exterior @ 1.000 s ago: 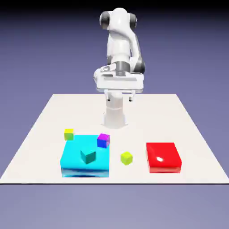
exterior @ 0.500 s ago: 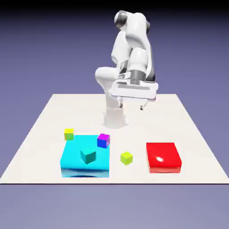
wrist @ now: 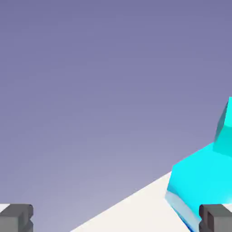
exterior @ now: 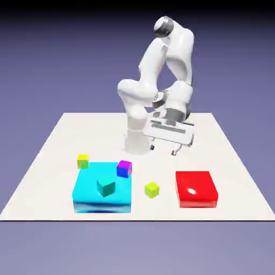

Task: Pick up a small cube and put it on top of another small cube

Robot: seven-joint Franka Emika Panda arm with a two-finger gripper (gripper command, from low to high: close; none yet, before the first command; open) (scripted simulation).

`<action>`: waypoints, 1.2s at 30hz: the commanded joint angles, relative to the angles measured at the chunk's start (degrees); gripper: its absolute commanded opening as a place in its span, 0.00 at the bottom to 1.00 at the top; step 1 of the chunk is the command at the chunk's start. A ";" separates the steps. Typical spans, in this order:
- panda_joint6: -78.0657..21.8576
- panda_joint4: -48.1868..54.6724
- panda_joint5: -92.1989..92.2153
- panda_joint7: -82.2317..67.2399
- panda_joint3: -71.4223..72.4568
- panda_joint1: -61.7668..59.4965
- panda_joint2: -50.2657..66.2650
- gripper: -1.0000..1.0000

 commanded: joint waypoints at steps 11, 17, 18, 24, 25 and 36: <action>0.34 -0.26 0.00 19.96 22.84 -15.36 -1.52 0.50; 0.50 -0.38 0.00 29.39 33.64 -22.62 -2.24 0.50; 0.50 -0.38 0.00 29.39 33.64 -22.62 -2.24 0.50; 7.34 2.91 -0.53 31.08 43.70 -35.07 -7.58 0.50; 8.48 3.46 -0.62 31.36 45.38 -37.15 -8.47 0.50; 4.21 1.40 -0.29 30.30 39.09 -29.36 -5.13 0.00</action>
